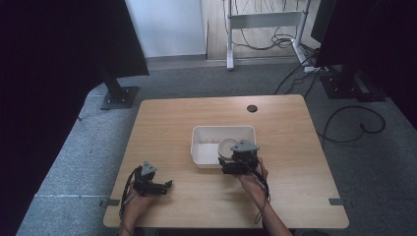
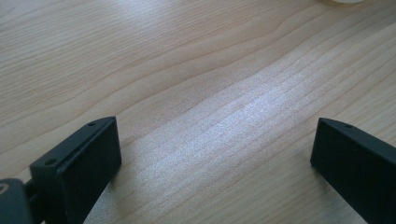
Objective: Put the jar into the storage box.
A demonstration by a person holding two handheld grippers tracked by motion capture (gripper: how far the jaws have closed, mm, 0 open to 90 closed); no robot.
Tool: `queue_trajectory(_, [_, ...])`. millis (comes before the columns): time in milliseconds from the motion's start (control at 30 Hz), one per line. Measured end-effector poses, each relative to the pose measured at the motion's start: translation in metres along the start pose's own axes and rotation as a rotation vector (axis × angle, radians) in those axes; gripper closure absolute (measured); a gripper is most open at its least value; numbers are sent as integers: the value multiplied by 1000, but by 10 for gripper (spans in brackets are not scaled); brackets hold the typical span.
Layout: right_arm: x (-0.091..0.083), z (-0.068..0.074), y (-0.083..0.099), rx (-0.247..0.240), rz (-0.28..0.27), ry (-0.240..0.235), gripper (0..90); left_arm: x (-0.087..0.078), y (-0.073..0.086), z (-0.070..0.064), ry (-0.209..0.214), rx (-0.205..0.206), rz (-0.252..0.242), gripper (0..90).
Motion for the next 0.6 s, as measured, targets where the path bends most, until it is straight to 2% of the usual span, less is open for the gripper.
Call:
queue_trajectory(233, [9, -2, -6, 1, -8, 9, 94, 0, 0, 0, 2, 0, -2, 16])
queue_trajectory(600, [26, -4, -3, -6, -2, 29, 94, 0, 0, 0, 2, 1, 0, 16])
Point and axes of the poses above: each handheld gripper's, and its own axes: x roughly forward along the jaws, y roughly out of its underside, z roughly to its left, the point moved 8 cm from there along x, roughly forward along the jaws, and after that the axes turned 4 degrees about z, right-handed, at the moved point
